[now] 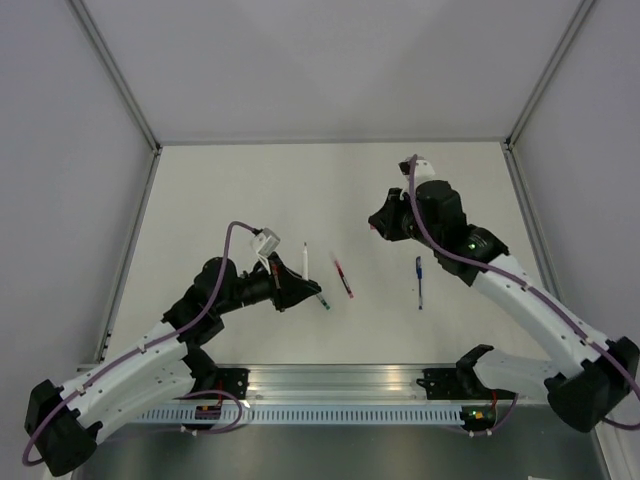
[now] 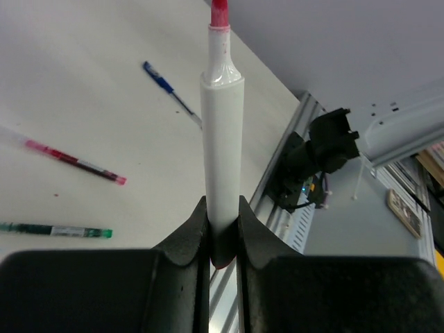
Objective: Insert the pens into the pen caps
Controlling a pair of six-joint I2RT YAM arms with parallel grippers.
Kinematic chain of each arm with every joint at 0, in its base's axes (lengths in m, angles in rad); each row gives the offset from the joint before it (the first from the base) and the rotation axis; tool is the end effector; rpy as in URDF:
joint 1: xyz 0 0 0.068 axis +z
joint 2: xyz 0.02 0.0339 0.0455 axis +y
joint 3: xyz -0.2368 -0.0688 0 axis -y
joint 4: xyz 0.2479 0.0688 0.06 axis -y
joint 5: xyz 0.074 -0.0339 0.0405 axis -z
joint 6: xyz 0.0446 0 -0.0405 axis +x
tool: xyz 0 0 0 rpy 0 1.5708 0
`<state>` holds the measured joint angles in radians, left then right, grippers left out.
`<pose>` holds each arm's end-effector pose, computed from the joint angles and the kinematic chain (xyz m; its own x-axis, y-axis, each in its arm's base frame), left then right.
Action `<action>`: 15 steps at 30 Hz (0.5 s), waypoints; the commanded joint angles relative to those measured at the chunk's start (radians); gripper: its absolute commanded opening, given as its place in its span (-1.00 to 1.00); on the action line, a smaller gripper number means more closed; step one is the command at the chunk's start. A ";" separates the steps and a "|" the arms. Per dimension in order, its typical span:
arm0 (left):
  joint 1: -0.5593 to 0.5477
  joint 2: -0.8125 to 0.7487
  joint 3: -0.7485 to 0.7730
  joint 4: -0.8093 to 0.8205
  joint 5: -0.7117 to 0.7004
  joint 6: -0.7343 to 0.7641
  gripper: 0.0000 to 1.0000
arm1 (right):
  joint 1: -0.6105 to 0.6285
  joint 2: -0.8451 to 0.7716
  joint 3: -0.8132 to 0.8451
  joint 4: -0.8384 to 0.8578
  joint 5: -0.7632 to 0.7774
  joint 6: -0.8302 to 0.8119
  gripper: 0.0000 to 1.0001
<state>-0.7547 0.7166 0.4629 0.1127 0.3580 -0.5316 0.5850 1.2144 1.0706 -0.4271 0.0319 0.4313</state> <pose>0.1431 -0.1560 0.2486 -0.5416 -0.1424 -0.8285 0.7190 0.4321 -0.5443 0.2435 0.1596 0.2952 -0.6307 0.0835 -0.7716 -0.2927 0.8952 0.3361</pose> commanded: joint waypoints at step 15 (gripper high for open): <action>-0.003 0.078 -0.013 0.542 0.550 -0.154 -0.95 | 0.016 -0.323 -0.125 0.723 -0.737 0.029 -1.00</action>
<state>-0.7551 0.7982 0.4610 0.4603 0.7898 -0.6132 0.5945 0.9485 0.9718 0.0700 -0.5369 0.4271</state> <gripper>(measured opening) 0.177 0.177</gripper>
